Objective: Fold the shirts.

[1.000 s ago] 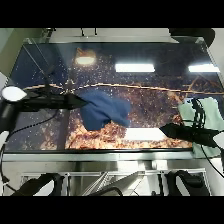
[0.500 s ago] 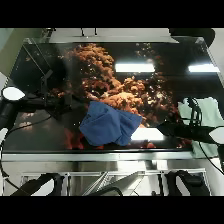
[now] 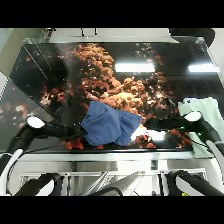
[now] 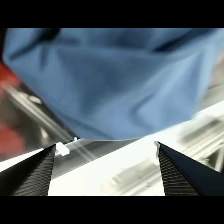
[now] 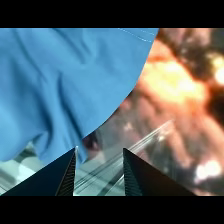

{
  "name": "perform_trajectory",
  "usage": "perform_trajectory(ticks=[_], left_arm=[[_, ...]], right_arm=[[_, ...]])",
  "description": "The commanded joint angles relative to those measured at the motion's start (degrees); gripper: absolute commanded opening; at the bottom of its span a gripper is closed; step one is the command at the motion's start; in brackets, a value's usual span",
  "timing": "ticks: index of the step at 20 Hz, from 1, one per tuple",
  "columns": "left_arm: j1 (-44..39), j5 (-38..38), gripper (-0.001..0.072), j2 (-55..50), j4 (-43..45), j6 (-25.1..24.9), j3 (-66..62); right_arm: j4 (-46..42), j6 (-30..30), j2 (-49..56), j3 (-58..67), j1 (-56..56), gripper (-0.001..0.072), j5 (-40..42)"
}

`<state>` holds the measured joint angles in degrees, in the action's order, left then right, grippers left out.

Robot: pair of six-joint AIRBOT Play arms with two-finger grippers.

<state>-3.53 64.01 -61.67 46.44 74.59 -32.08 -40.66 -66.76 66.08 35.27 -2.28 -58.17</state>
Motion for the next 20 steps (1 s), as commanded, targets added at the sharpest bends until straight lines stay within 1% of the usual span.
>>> perform_trajectory(ticks=[1, 3, 6, 7, 8, 9, 10, 12, 13, 14, 16, 18, 19, 20], left_arm=[[-7.6, -9.8, 0.0692, -5.2, -2.7, 0.0, 5.3], [-10.9, -11.9, 0.0692, -9.9, -3.0, -0.1, 4.1], [-14.1, -13.5, 0.0691, -15.9, -2.9, -1.1, -0.5], [-14.6, -13.6, 0.0646, -17.2, -2.9, -1.3, -2.3], [-14.8, -13.2, 0.0476, -18.1, -2.9, -1.8, -4.2], [-14.8, -12.3, 0.0327, -18.5, -2.9, -2.2, -5.9], [-14.8, -11.1, 0.0288, -18.5, -2.9, -2.4, -7.3], [-14.6, -8.6, 0.0287, -17.7, -2.8, -2.4, -9.6], [-14.6, -8.0, 0.0137, -16.3, -2.6, -2.4, -10.3], [-14.6, -7.7, 0.0017, -14.6, -2.3, -2.8, -10.8], [-13.9, -7.5, 0.0017, -9.8, -2.5, -2.7, -11.2], [-12.4, -7.1, 0.0017, -5.4, -2.4, -2.7, -11.1], [-11.5, -6.6, 0.0018, -3.7, -2.3, -2.7, -11.1], [-10.6, -5.7, 0.0018, -2.6, -2.3, -2.7, -11.1]], right_arm=[[6.9, 5.9, 10.1, 0.0, 2.8, 0.0334, 2.9], [11.6, 9.3, 13.2, 0.0, 4.8, 0.0334, 2.9], [18.2, 12.3, 16.1, 0.1, 8.2, 0.0334, 3.5], [20.1, 13.4, 16.7, 0.2, 9.3, 0.0334, 3.9], [21.3, 13.7, 17.1, 0.7, 10.5, 0.0332, 4.0], [21.9, 13.9, 17.2, 1.2, 11.4, 0.0264, 3.9], [21.9, 14.6, 17.1, 2.1, 12.1, 0.0173, 3.5], [21.9, 14.6, 17.1, 4.7, 12.1, 0.0031, 1.6], [21.8, 14.5, 17.0, 6.4, 11.9, 0.0015, 0.0], [21.8, 14.5, 17.0, 8.5, 11.4, 0.0015, -2.2], [21.2, 14.5, 16.6, 11.9, 10.1, 0.0016, -5.4], [20.7, 14.4, 15.3, 12.8, 8.1, 0.0018, -5.7], [19.1, 13.4, 14.9, 12.8, 6.6, 0.0037, -5.7], [16.0, 10.6, 14.6, 12.8, 5.1, 0.0218, -5.9]])
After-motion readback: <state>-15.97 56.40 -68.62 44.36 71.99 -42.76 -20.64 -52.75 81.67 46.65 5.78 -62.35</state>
